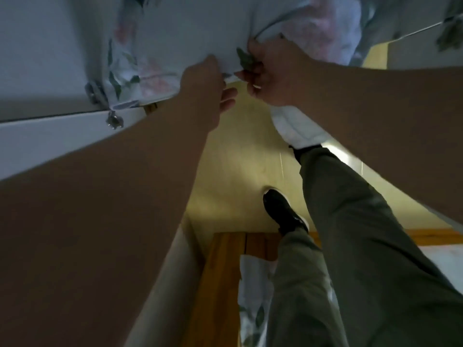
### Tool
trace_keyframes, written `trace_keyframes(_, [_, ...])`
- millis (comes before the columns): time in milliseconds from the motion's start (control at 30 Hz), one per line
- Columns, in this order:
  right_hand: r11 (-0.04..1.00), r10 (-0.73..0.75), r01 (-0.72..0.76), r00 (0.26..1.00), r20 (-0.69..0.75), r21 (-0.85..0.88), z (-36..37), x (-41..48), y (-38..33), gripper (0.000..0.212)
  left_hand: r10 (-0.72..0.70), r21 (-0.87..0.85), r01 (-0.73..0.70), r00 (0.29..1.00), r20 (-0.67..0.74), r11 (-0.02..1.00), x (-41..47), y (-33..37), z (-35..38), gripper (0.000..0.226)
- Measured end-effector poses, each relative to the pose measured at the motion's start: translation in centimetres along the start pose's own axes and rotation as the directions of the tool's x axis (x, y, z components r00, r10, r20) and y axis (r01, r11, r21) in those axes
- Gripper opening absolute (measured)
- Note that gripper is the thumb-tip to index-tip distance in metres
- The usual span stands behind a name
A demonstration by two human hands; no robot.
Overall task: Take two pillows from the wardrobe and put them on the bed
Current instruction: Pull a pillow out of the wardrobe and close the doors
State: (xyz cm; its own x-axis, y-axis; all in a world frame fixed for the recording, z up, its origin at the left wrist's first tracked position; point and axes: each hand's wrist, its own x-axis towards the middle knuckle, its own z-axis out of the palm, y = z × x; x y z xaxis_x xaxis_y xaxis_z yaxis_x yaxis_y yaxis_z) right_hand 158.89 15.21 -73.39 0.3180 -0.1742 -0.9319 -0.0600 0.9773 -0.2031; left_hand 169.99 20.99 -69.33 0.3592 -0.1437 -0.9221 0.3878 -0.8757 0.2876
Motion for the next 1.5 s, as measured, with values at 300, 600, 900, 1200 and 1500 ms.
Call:
trace_keyframes(300, [0.988, 0.073, -0.079, 0.996, 0.044, 0.136, 2.8, -17.7, 9.3, 0.03, -0.171, -0.301, 0.219, 0.969, 0.179, 0.928, -12.3, -6.2, -6.6, 0.074])
trace_keyframes(600, [0.999, 0.034, -0.031, 0.995, 0.095, -0.025, 0.8, -37.1, 14.8, 0.021, -0.148, -0.544, 0.251, 0.963, 0.226, 0.801, -28.5, -15.2, -10.8, 0.093])
trace_keyframes(900, [0.858, -0.22, 0.202, 0.975, 0.016, -0.472, 1.1, -48.1, 13.3, 0.022, 0.052, -0.312, -0.049, 0.999, 0.002, 0.949, -40.9, -16.7, -11.3, 0.036])
trace_keyframes(1200, [0.025, -0.754, 0.413, 0.606, 0.254, -0.911, 1.4, -54.6, 11.3, 0.023, 0.454, 0.428, -0.376, 0.886, -0.094, 0.822, -49.7, -16.0, -10.2, 0.037])
trace_keyframes(1500, [-0.199, -0.412, 0.634, 0.638, 0.65, -0.748, 11.1, -62.3, 10.7, 0.065, 0.771, 0.822, -0.366, 0.622, -0.132, 0.436, -55.7, -19.6, -11.1, 0.039])
